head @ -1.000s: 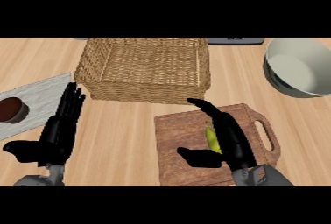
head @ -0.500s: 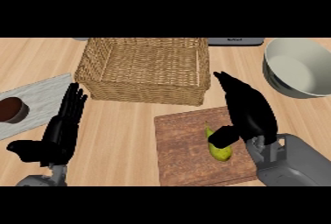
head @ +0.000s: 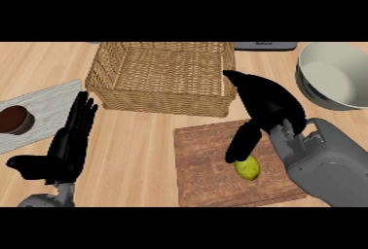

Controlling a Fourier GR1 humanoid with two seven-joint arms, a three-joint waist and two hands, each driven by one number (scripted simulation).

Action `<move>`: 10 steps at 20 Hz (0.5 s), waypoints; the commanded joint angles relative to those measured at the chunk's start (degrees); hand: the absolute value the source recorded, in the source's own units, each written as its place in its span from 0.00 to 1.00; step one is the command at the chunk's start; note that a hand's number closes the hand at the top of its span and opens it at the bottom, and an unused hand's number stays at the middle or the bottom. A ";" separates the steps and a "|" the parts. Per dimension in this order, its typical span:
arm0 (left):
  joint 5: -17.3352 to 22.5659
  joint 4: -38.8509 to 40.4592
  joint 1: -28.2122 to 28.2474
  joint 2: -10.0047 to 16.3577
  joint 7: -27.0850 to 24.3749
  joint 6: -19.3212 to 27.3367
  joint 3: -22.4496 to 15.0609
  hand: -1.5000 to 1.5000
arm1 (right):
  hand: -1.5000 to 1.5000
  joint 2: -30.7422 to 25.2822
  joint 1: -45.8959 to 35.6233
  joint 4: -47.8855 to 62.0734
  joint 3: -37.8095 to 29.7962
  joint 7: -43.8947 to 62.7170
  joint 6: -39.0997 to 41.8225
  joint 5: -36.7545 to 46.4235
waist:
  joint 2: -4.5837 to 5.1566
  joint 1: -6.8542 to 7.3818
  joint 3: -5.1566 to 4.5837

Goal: Pick the pear from the cutting board and place it in the basket

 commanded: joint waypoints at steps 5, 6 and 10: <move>-0.41 -1.20 -0.92 0.25 1.74 0.41 0.62 0.50 | 0.00 -0.15 -7.09 5.55 4.46 16.15 8.04 -5.12 | 0.01 -0.30 0.11; -0.41 0.50 0.64 -0.50 -1.25 -0.27 0.82 0.50 | 0.00 -0.32 -5.18 4.44 5.48 16.15 7.01 -5.51 | -0.01 -0.90 0.09; -0.67 0.22 1.81 -0.66 -1.14 -0.40 0.46 0.50 | 0.00 -0.57 -4.67 6.71 8.64 16.17 5.82 -4.72 | 0.10 -0.72 0.18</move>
